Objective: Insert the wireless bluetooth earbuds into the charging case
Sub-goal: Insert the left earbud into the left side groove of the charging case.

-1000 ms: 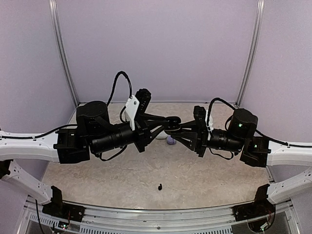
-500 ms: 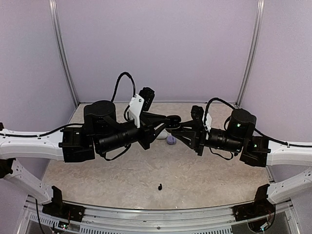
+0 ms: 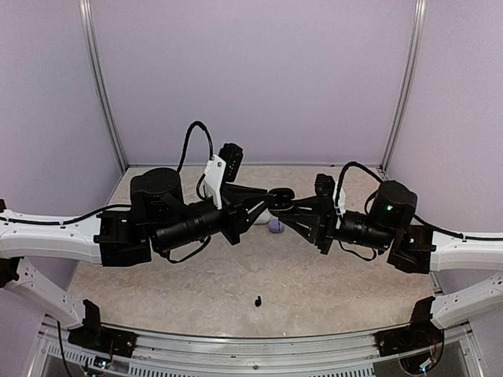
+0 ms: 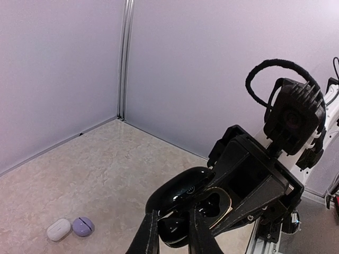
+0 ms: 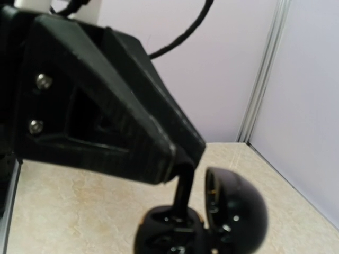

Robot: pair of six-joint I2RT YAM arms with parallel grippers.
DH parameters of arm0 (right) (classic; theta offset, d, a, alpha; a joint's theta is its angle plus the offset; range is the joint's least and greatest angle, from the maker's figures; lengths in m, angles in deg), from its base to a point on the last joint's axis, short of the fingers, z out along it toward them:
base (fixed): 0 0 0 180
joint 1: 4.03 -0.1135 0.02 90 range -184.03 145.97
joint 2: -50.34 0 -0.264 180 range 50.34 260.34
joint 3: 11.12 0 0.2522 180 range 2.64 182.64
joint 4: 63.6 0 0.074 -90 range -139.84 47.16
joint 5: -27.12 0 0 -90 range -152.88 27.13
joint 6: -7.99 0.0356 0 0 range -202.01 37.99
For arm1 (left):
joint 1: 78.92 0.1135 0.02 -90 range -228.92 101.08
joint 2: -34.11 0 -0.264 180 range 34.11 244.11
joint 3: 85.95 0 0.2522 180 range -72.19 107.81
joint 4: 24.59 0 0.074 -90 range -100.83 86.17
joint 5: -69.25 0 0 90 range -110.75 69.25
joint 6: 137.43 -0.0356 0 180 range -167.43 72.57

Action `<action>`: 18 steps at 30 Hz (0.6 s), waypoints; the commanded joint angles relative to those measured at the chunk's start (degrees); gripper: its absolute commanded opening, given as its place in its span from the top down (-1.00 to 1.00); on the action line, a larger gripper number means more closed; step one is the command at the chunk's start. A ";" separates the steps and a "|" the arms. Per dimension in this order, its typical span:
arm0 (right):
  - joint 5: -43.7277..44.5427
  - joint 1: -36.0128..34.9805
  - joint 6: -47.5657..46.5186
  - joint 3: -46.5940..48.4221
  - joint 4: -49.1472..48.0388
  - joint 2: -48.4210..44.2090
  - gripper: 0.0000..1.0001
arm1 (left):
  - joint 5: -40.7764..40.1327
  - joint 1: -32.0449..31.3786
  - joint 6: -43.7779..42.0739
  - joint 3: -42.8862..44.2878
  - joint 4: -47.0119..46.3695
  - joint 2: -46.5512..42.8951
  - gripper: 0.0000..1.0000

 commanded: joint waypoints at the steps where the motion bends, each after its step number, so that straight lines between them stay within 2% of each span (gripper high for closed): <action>1: -4.51 -1.09 0.44 0.81 -12.79 -4.36 1.00 | -3.47 1.99 0.87 -3.49 5.36 -0.32 0.83; 12: -4.53 -1.11 -1.22 0.04 -13.15 -4.39 1.00 | -3.09 0.40 -4.47 -3.92 4.92 -0.65 0.83; 18: -5.45 -1.13 -4.20 0.91 -10.46 -3.75 1.00 | -5.29 -1.01 -9.90 -1.17 8.89 0.40 0.84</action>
